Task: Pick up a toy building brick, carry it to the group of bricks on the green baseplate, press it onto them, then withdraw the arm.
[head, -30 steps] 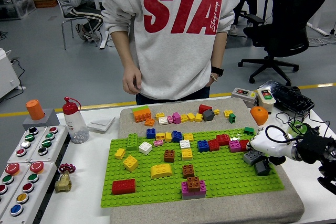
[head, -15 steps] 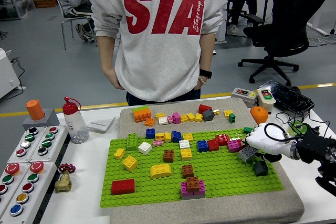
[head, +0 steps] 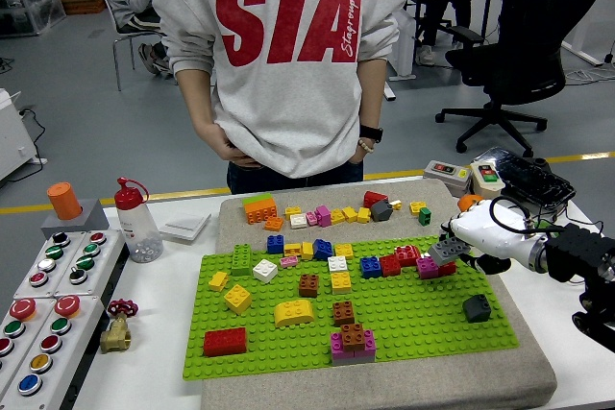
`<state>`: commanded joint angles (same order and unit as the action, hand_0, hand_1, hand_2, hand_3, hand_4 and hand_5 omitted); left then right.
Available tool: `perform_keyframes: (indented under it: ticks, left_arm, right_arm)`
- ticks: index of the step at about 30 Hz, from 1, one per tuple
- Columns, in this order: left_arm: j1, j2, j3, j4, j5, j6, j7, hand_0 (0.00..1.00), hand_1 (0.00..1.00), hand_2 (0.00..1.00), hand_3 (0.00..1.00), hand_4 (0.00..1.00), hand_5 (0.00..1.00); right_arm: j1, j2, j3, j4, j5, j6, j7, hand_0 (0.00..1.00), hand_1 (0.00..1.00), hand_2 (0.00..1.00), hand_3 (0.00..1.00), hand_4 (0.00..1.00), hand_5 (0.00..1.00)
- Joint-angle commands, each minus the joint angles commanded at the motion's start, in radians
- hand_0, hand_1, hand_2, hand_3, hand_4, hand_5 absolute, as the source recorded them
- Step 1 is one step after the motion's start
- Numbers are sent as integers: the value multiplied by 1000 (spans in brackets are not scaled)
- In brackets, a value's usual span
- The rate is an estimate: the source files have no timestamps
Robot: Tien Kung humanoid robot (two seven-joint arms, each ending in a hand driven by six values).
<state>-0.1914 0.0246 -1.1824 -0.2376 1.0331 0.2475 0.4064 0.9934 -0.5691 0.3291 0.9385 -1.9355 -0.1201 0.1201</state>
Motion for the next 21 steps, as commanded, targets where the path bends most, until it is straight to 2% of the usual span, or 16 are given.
perform_keyframes:
  ticks: [5, 9, 15, 21]
  left_arm:
    - [2, 1, -2, 0, 0, 2, 0, 633, 598, 612, 422, 334, 977]
    - [3, 3, -2, 0, 2, 3, 2, 632, 598, 612, 420, 334, 977]
    - [3, 4, -1, -1, 0, 5, 2, 632, 597, 611, 416, 334, 976]
    - [1, 6, 1, -1, -5, 8, 0, 632, 596, 610, 412, 335, 976]
  right_arm:
    - [-3, -31, 1, 165, 45, 77, -112, 608, 560, 565, 558, 549, 86]
    - [3, -30, -24, 297, 80, 133, -198, 606, 566, 571, 568, 545, 102]
    - [7, -15, -48, 458, 126, 167, -287, 603, 571, 577, 583, 539, 109]
    - [13, -5, -63, 587, 159, 189, -341, 607, 577, 589, 610, 534, 118]
